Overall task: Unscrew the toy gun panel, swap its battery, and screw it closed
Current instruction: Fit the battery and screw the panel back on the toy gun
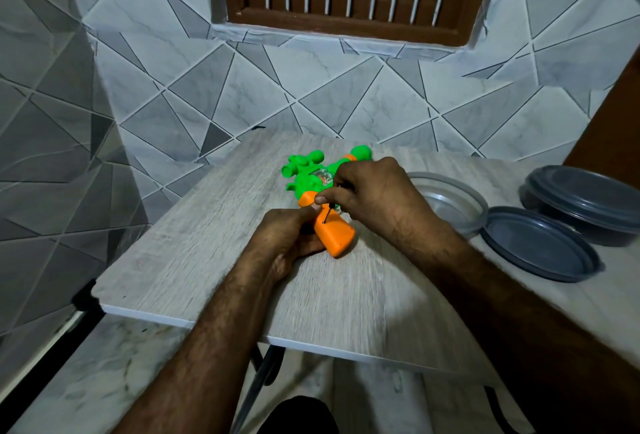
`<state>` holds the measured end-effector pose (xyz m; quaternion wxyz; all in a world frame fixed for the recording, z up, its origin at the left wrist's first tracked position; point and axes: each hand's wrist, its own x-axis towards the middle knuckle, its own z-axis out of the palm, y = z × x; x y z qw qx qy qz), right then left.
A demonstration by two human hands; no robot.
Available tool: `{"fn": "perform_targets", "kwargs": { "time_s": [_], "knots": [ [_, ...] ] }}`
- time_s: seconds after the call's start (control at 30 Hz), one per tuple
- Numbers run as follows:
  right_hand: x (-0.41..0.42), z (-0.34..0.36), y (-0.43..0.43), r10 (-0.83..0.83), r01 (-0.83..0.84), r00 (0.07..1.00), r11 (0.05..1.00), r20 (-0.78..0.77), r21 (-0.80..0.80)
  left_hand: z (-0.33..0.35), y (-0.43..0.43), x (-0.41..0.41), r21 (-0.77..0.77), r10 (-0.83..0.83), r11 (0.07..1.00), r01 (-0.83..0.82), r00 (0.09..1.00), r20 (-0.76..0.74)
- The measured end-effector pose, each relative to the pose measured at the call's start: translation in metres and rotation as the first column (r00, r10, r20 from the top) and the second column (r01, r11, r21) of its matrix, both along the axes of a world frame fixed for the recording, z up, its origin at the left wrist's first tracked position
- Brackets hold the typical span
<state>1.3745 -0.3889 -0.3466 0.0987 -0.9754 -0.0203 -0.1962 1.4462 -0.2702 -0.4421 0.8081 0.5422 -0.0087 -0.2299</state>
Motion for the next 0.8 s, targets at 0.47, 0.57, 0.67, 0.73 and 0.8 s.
{"fn": "perform_targets", "kwargs": {
  "time_s": [0.47,0.57,0.67,0.73,0.8],
  "knots": [
    [-0.004,-0.008,-0.016,0.186,-0.188,0.981,0.981,0.059,0.045,0.0,0.0,0.0,-0.021,-0.008,1.0,0.008,1.0,-0.009],
    [-0.005,-0.006,-0.017,0.185,-0.189,0.98,0.98,0.074,0.064,0.0,-0.001,0.0,-0.019,-0.011,1.0,0.011,1.0,-0.006],
    [-0.003,-0.007,-0.015,0.172,-0.175,0.984,0.982,0.049,0.07,0.001,0.0,0.0,-0.02,-0.009,1.0,0.009,1.0,-0.004],
    [-0.001,-0.008,-0.014,0.161,-0.163,0.986,0.984,0.037,0.071,0.001,0.0,0.0,-0.02,-0.009,1.0,0.009,1.0,-0.004],
    [-0.001,-0.008,-0.013,0.149,-0.151,0.988,0.986,0.026,0.066,0.001,0.0,0.0,-0.02,-0.014,1.0,0.014,1.0,-0.007]
  ]
}}
